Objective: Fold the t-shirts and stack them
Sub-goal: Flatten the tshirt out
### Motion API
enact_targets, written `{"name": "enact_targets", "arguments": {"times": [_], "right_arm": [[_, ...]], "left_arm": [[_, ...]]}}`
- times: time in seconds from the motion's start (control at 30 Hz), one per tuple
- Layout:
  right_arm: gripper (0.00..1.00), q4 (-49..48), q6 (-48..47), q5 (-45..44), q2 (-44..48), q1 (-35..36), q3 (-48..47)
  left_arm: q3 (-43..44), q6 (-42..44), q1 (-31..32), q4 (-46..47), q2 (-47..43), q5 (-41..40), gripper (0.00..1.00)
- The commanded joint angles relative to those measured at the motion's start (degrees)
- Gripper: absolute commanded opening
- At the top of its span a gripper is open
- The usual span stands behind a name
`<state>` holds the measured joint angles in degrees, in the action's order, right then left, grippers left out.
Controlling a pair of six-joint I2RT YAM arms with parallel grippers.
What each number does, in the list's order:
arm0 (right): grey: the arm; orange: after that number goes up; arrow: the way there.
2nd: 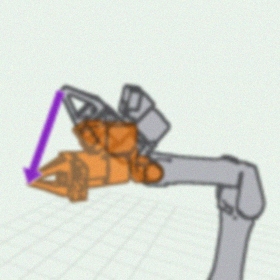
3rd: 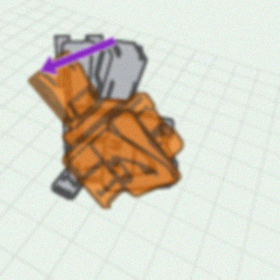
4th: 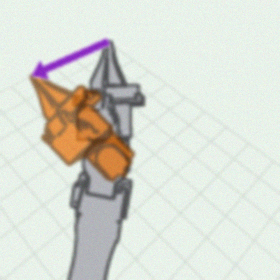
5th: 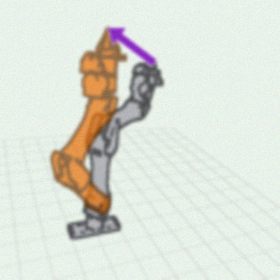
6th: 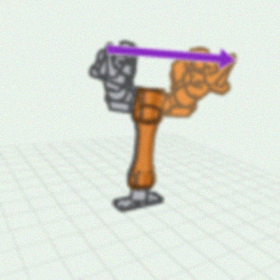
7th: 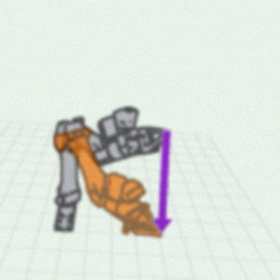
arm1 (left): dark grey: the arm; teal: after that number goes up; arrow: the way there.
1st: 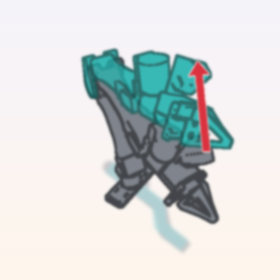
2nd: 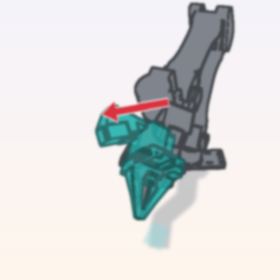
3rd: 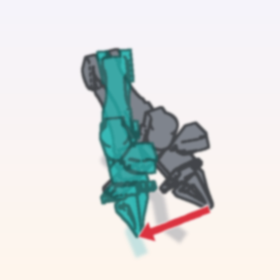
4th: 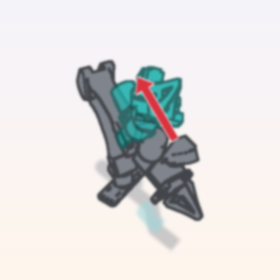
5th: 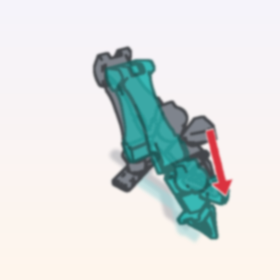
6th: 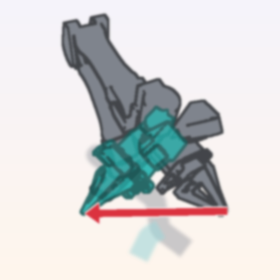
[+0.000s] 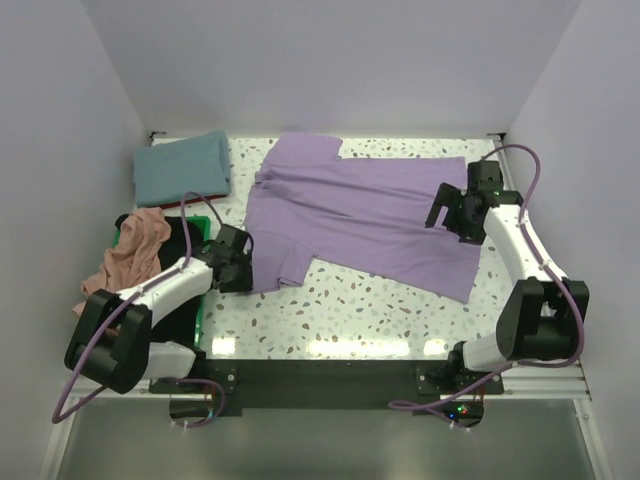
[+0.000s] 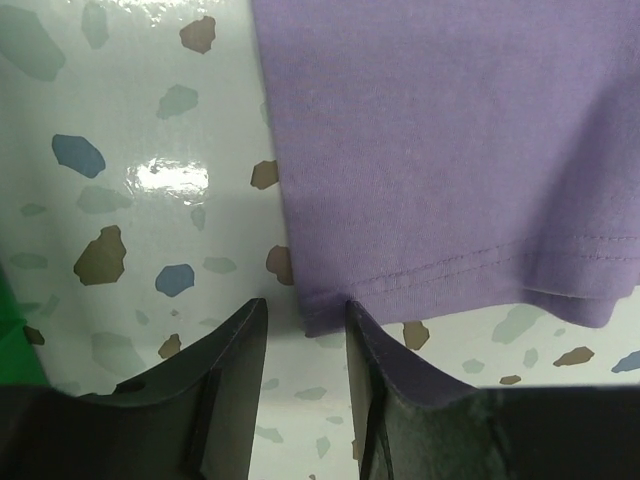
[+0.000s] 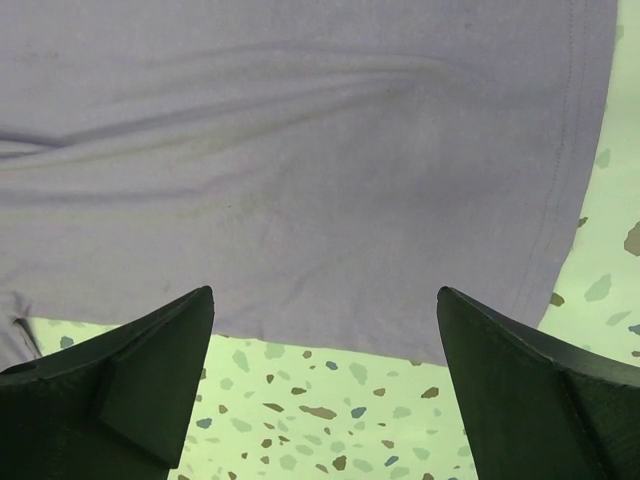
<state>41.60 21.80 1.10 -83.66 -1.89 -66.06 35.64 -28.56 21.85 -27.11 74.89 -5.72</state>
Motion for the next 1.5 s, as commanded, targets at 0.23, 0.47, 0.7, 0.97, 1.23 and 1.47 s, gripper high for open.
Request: {"name": "enact_targets", "arguments": {"times": [0.23,0.47,0.7,0.97,1.23,1.47], "right_arm": [[0.97,1.1,-0.7,0.3,3.3,0.0,0.7],[0.97,0.8,0.0,0.0,4.0,0.0,2.9],[0.97,0.3,-0.3,-0.8,3.9,0.0,8.2],[0.96,-4.2,0.8,-0.8,-0.5,0.0,13.5],[0.95,-7.3,1.2,-0.9,-6.4,0.0,15.3],[0.94,-8.6,2.8,0.1,-9.2,1.3,15.6]], "left_arm": [[-2.0,-1.2,0.2,4.7,2.2,2.1,0.22],[-1.8,-1.2,0.2,4.5,2.5,2.4,0.0],[5.1,0.0,-0.5,-2.0,1.0,-2.0,0.0],[11.9,3.2,-3.5,-8.0,-0.3,-3.4,0.0],[10.8,4.7,-9.1,-5.6,0.0,-0.1,0.0],[12.4,8.3,-15.1,-4.2,1.3,2.0,0.0]]}}
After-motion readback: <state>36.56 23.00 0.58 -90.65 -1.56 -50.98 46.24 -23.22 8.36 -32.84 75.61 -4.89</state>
